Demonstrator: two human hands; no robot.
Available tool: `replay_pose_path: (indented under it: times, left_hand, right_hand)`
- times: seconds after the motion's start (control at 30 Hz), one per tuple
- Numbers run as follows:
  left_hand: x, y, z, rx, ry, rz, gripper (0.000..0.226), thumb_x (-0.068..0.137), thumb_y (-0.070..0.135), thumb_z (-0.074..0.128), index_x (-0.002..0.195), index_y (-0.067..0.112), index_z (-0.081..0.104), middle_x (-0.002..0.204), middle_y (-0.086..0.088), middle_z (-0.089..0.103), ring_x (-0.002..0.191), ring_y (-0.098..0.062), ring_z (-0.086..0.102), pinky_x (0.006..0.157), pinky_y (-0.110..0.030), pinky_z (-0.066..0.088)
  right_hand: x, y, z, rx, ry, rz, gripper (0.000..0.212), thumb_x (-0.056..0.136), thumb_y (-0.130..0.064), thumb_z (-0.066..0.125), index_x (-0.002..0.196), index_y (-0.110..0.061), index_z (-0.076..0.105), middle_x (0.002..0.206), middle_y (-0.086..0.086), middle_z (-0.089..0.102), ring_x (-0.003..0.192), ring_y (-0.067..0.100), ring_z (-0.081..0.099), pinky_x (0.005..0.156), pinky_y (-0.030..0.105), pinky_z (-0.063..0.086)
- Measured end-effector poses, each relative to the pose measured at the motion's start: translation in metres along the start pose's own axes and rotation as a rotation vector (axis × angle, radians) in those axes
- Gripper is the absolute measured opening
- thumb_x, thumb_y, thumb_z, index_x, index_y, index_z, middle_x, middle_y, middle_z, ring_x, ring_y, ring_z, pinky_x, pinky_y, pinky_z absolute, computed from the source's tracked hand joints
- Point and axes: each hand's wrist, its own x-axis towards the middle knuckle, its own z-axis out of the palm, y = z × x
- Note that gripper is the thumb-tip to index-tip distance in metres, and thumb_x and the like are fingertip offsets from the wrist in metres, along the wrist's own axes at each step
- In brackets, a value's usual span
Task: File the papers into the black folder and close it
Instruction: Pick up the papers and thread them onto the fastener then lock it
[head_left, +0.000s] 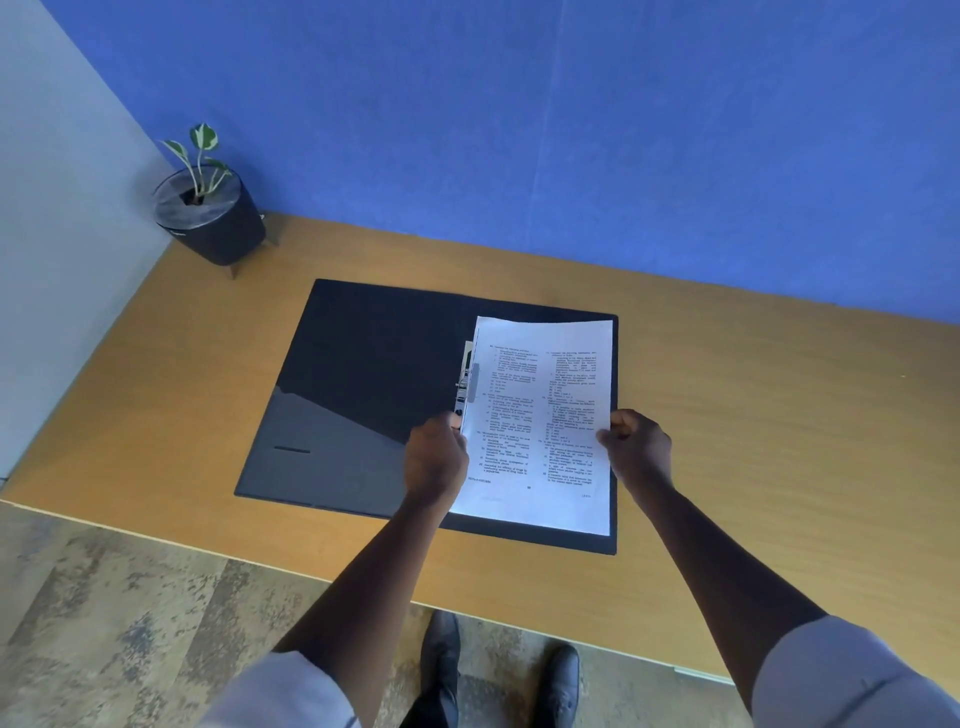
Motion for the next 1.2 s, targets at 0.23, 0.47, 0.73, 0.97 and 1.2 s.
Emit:
replay_pose_path:
  times: [0.23,0.47,0.73,0.97,1.2]
  left_hand:
    - [-0.002,0.0,-0.001,0.011,0.021,0.003,0.024,0.093,0.015,0.051,0.11,0.015,0.068,0.092,-0.006,0.073,0.082,-0.026,0.068,0.066,-0.035,0.055]
    - [-0.001,-0.002,-0.001,-0.017,0.036,-0.031,0.024,0.093,0.012,0.05,0.107,0.014,0.069,0.091,-0.005,0.073,0.081,-0.025,0.067,0.062,-0.029,0.049]
    - [-0.001,0.0,0.001,-0.051,0.051,-0.043,0.025,0.093,0.011,0.052,0.11,0.012,0.071,0.096,-0.006,0.074,0.084,-0.024,0.068,0.062,-0.028,0.047]
    - [0.001,-0.001,0.003,-0.097,0.054,-0.057,0.025,0.092,0.012,0.051,0.106,0.014,0.072,0.089,-0.005,0.074,0.077,-0.022,0.066,0.061,-0.025,0.043]
    - [0.002,0.0,0.006,-0.115,0.064,-0.042,0.023,0.093,0.013,0.051,0.103,0.013,0.071,0.084,-0.005,0.072,0.069,-0.021,0.062,0.058,-0.024,0.039]
  right_hand:
    - [-0.004,0.0,-0.001,0.02,0.031,-0.016,0.015,0.088,-0.011,0.071,0.102,-0.017,0.068,0.084,-0.006,0.067,0.074,0.005,0.062,0.057,0.022,0.046]
    - [-0.007,0.001,0.001,-0.026,0.046,-0.09,0.021,0.09,-0.004,0.064,0.11,-0.011,0.07,0.086,-0.003,0.067,0.084,0.02,0.064,0.07,0.028,0.048]
    - [-0.005,0.003,-0.003,0.029,0.039,-0.044,0.028,0.089,-0.004,0.064,0.113,-0.015,0.072,0.091,-0.004,0.07,0.087,0.015,0.066,0.063,0.012,0.042]
    - [-0.004,0.001,-0.003,0.05,0.046,-0.054,0.03,0.089,-0.004,0.062,0.114,-0.019,0.071,0.092,-0.007,0.07,0.083,0.009,0.065,0.062,0.014,0.044]
    - [0.003,-0.001,-0.001,0.002,0.032,-0.094,0.033,0.087,0.001,0.058,0.11,-0.018,0.072,0.088,-0.004,0.071,0.083,0.02,0.067,0.068,0.032,0.057]
